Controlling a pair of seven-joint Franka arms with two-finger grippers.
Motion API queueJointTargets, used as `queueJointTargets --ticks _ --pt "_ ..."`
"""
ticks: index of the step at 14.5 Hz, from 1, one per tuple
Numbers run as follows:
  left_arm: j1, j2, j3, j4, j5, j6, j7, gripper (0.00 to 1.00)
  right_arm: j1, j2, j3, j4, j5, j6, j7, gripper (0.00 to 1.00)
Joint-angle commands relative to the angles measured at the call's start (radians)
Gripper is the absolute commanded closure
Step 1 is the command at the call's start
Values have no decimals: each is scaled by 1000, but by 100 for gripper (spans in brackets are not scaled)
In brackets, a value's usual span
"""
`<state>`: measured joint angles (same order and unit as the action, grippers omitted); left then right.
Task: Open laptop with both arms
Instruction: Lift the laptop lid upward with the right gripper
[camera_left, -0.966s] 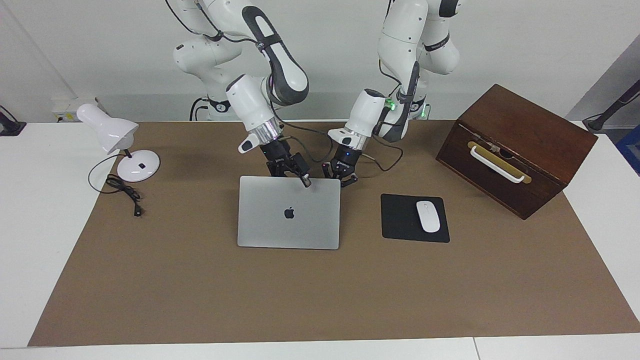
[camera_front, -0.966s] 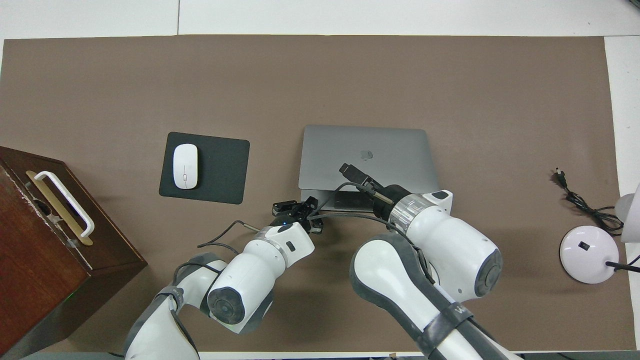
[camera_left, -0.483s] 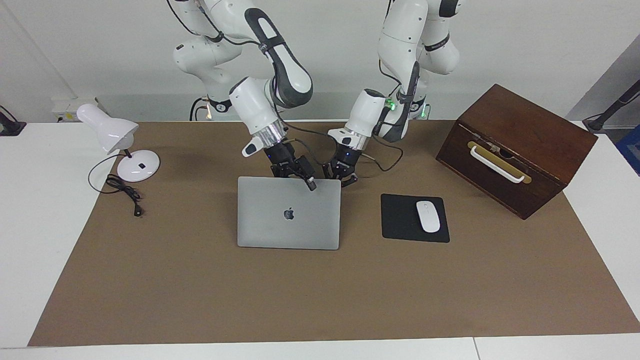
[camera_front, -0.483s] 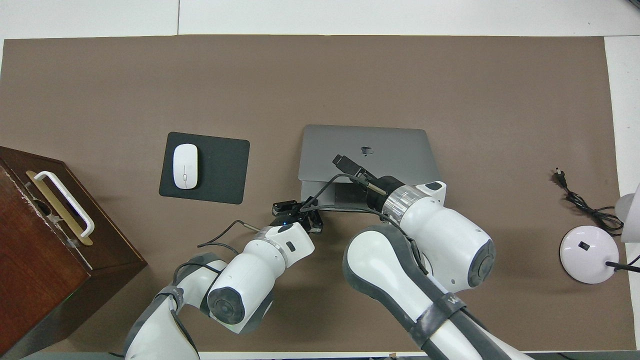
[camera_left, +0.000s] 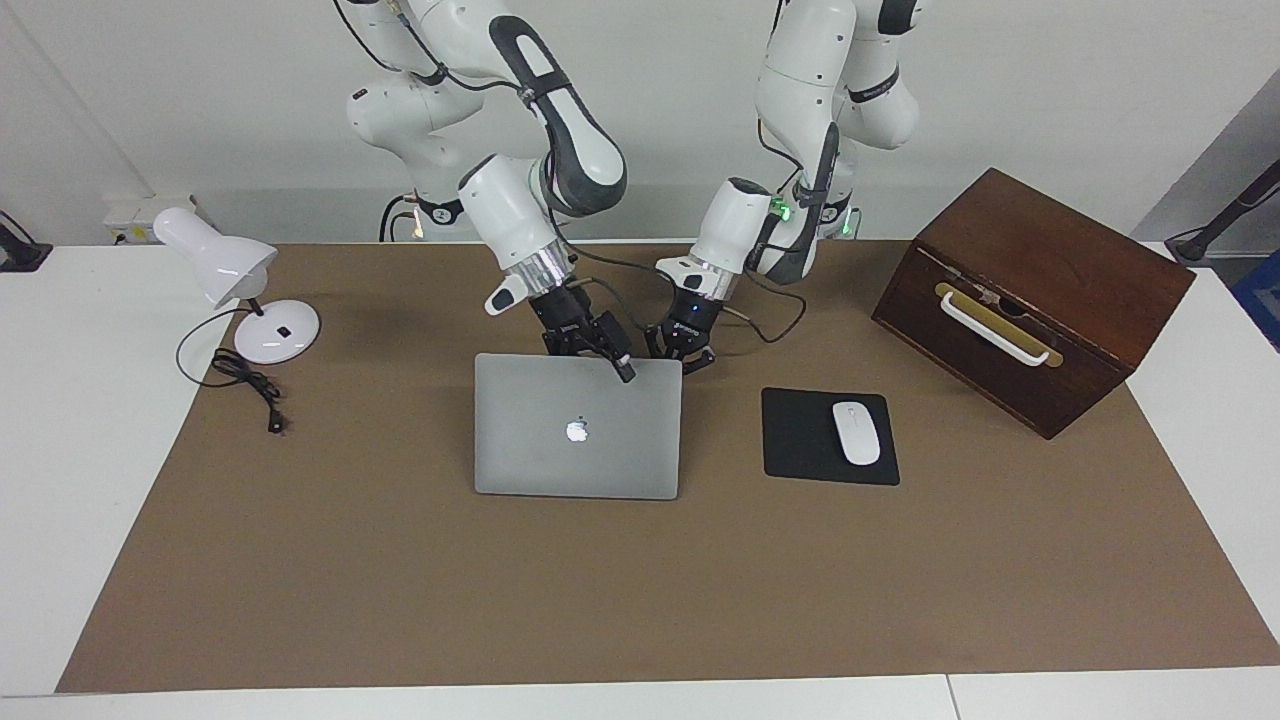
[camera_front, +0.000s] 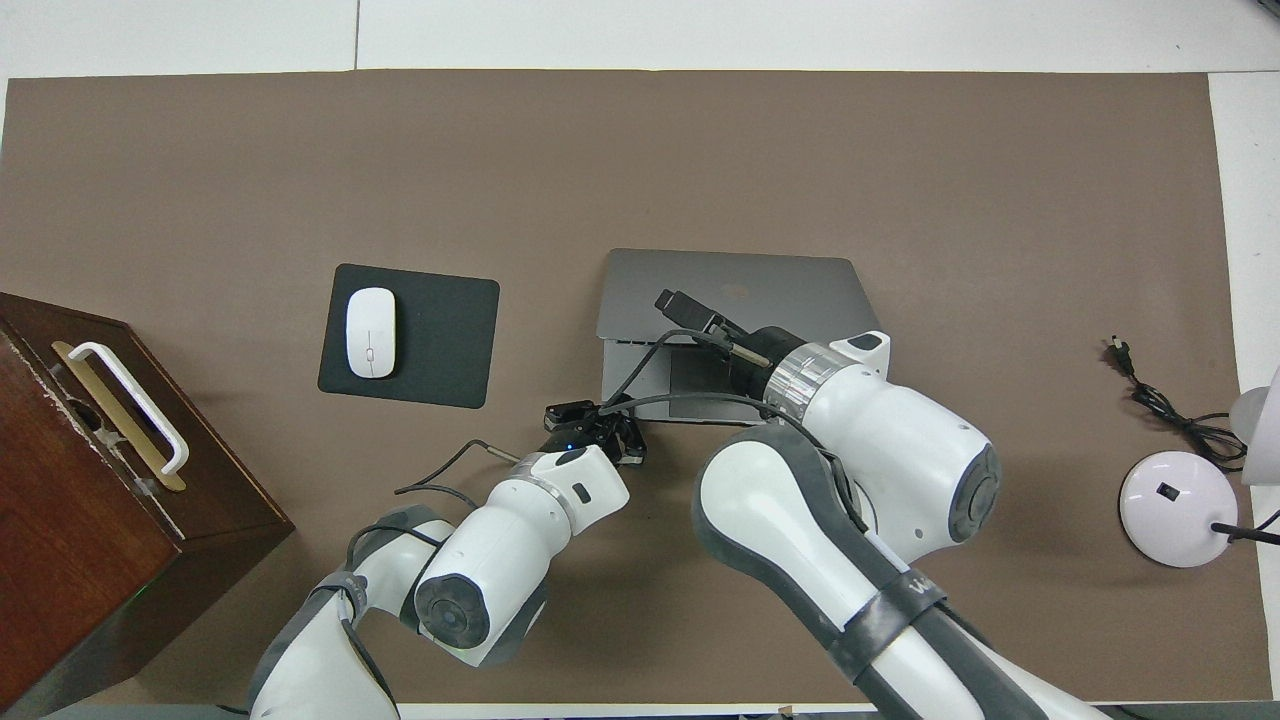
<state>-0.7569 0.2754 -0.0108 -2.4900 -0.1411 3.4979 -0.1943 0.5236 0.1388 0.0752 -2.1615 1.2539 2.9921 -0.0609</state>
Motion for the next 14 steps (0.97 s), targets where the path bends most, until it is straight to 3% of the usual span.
queueJointTargets --ticks 1,6,11,14 --pt "-1 76 22 30 0 6 24 100 -68 61 -11 69 -137 -93 45 0" --pt "-1 77 22 30 0 6 24 100 -125 79 -12 135 -536 -219 355 0" --pt "1 85 22 30 0 6 24 100 -134 87 -14 176 -564 -286 366 0" --pt "-1 87 22 30 -2 6 24 100 -161 97 -14 233 -663 -357 436 0"
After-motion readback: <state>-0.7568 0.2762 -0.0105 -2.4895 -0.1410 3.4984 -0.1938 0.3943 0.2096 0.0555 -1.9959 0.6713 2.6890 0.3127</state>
